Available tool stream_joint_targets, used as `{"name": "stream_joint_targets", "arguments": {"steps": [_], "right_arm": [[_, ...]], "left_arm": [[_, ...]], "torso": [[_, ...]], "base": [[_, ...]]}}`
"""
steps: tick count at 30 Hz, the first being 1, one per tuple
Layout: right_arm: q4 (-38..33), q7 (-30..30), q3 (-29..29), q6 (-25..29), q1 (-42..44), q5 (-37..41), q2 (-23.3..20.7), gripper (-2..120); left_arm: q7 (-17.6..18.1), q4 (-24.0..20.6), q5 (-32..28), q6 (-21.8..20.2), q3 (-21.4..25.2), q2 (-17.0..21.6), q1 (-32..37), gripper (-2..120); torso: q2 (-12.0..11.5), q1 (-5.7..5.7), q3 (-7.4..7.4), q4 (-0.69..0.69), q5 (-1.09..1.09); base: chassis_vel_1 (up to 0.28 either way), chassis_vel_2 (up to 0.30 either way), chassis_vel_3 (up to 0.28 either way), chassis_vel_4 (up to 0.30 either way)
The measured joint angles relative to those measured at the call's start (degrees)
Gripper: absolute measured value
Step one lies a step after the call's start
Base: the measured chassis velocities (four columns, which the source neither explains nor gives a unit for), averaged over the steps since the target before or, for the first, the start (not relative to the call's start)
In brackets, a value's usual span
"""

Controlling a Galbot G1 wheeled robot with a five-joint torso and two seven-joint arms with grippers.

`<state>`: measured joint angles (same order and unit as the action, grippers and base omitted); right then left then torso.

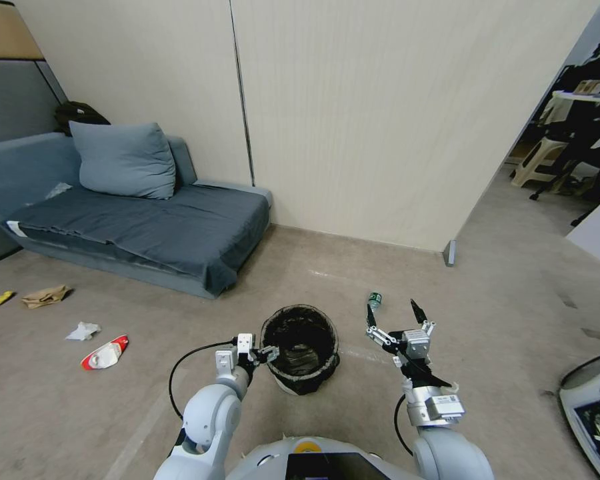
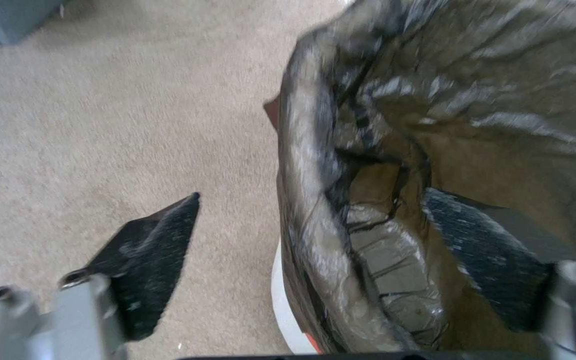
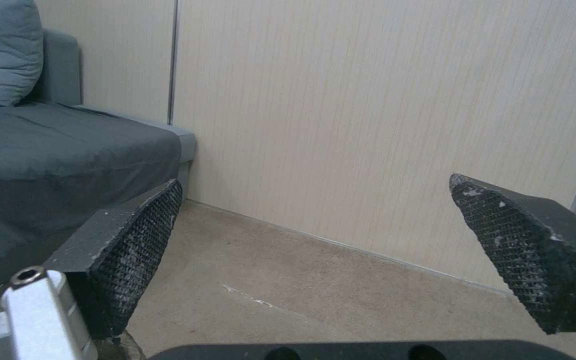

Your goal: Pick up the trash bin, then pick up the garbage from the floor and place it into the trash bin.

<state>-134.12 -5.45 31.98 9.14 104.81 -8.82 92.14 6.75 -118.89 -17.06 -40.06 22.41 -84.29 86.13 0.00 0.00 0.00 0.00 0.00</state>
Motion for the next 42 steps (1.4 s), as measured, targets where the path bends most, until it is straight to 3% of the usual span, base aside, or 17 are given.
{"name": "stream_joint_targets", "arguments": {"steps": [9,11,22,28,37,42], "right_arm": [[0.0,-0.1,0.0,0.0,0.0,-0.2,0.0,100],[0.0,-0.2,0.0,0.1,0.0,-0.3,0.0,100],[-0.2,1.8,-0.8,-1.0,0.1,-1.4,0.0,100],[-0.4,5.7,-1.3,-1.4,0.0,-5.0,0.0,100],[-0.5,6.2,-1.3,-1.3,-0.1,-5.4,0.0,100],[-0.1,6.3,-1.3,3.5,-0.3,-3.2,0.0,100]], "left_arm": [[0.0,3.0,0.3,-0.1,-0.2,-1.0,-0.9,53],[0.0,3.8,0.2,0.0,-0.1,-1.2,-1.1,42],[1.1,4.4,0.1,0.2,-0.2,-1.7,-0.9,5],[1.4,4.5,0.2,0.5,-0.4,-2.1,-0.5,2],[2.5,3.1,2.5,1.5,-0.4,-2.9,0.7,2],[3.3,-1.6,7.4,2.8,-0.1,-3.9,3.0,1]], "torso": [[0.0,0.00,0.00,0.00,0.00],[0.0,0.00,-0.01,0.01,0.02],[0.0,0.00,-0.01,0.00,0.02],[0.0,0.00,-0.01,0.00,0.01],[0.0,0.00,0.00,-0.03,-0.04],[0.0,0.00,0.01,-0.01,-0.01]], "base": [[0.000,0.000,0.000,0.000],[0.000,0.000,0.000,0.000],[0.000,0.000,0.000,0.000],[0.000,0.000,0.000,0.000],[0.000,0.000,0.000,0.000],[0.000,0.000,0.000,0.000]]}}
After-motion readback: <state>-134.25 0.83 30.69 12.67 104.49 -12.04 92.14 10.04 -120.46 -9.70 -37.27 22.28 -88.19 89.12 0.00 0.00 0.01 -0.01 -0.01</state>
